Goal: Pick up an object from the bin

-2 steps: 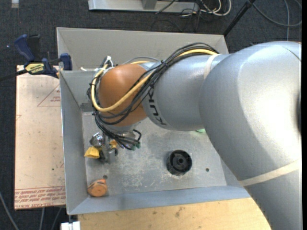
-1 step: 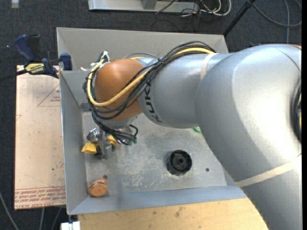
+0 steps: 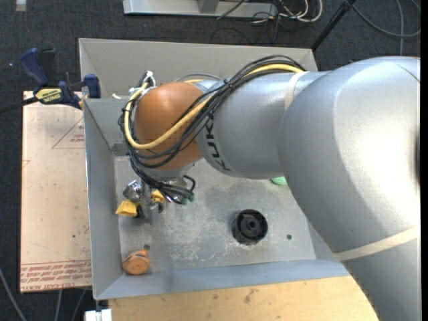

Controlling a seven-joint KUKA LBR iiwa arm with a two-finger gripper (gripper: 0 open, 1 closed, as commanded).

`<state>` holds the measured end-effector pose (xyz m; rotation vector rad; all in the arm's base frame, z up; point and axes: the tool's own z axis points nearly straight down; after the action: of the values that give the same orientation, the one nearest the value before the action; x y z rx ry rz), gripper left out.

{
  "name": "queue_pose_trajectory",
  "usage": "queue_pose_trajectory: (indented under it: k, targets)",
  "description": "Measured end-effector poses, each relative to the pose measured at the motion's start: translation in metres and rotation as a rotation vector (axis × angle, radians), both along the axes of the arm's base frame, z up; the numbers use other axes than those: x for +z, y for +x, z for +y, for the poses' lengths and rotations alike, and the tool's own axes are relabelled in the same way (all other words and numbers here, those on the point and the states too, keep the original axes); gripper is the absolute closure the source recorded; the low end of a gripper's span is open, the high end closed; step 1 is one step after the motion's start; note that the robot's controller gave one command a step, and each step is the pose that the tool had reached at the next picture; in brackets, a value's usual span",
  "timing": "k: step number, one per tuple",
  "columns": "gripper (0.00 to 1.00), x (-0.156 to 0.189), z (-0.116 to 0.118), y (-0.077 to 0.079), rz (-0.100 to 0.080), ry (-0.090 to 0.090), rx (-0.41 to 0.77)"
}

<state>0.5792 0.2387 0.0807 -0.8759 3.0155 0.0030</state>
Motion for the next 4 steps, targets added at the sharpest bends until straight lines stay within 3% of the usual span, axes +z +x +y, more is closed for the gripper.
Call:
queue_pose_trajectory:
  k: [1,2,3,4]
  targets:
    - [1.00,-0.004,0.002,0.021,-0.002,0.001,-0.002]
    - [1.00,0.041,-0.005,0.018,0.007,-0.003,-0.009]
    - [1.00,0.064,0.003,0.035,-0.013,0.005,-0.018]
    - [1.00,0.088,-0.013,0.027,0.009,-0.003,-0.025]
